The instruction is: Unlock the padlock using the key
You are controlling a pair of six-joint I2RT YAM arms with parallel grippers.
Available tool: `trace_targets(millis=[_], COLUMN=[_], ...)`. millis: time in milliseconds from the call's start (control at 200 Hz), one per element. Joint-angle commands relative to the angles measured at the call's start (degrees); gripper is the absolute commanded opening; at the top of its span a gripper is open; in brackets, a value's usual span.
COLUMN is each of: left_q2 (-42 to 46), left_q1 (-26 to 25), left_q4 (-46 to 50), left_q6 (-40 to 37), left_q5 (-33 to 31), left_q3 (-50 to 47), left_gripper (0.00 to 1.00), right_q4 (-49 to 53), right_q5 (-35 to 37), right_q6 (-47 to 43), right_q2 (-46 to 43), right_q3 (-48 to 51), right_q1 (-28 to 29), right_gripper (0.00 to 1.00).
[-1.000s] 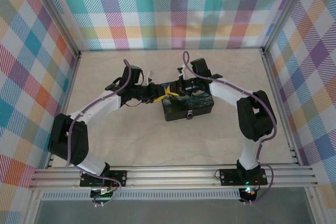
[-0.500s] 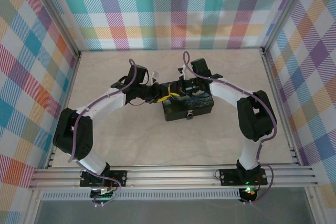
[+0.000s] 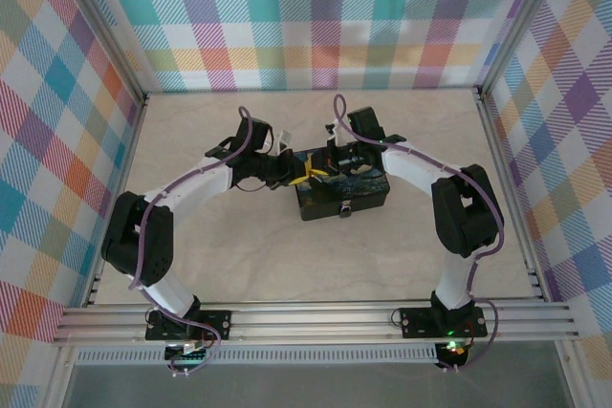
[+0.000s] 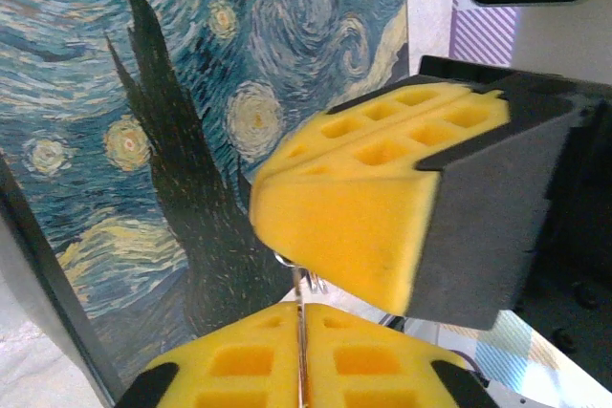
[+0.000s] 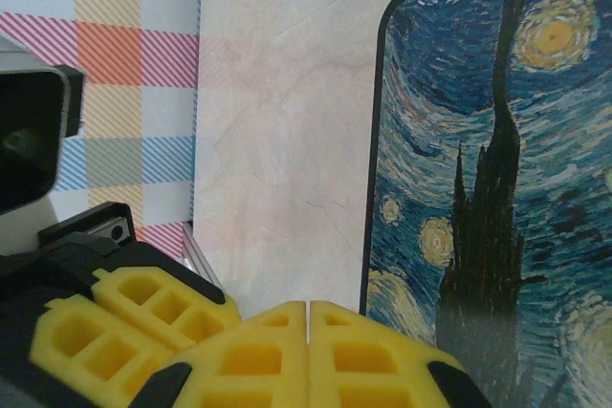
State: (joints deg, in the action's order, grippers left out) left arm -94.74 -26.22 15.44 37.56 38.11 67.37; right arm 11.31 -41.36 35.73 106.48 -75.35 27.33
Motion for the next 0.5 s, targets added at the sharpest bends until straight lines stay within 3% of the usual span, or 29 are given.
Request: trace_targets(millis=[0, 170, 315, 420, 495], left_q2=[-0.54, -0.80, -0.50, -0.80, -0.37], left_q1=[-0.41, -0.11, 0.64, -0.45, -0.42], left_q4=[0.01, 4.37, 6.92, 17.08, 20.14], left_q6=[-2.15, -4.32, -8.64, -20.91, -25.33], left_q5=[-0.03, -1.09, 2.21, 2.45, 4.40], left_q3=[1.60, 2.66, 3.98, 8.41, 9.38], left_gripper=[0.04, 0.00, 0.00, 0.00, 0.00], right_q4=[0.99, 1.62, 5.92, 9.31, 9.67], right_q5=[-2.00, -2.01, -1.88, -2.86, -5.38], right_q6=[-1.01, -1.51, -5.60, -10.44, -12.96], right_q2=[-0.28, -0.68, -2.22, -5.12, -7.57], right_q3=[-1.03, -0.97, -1.71, -1.10, 0.42], right_q1=[0.71, 0.62, -0.29, -2.56, -5.13], right_gripper=[0.05, 0.10, 0.40, 0.50, 0.55])
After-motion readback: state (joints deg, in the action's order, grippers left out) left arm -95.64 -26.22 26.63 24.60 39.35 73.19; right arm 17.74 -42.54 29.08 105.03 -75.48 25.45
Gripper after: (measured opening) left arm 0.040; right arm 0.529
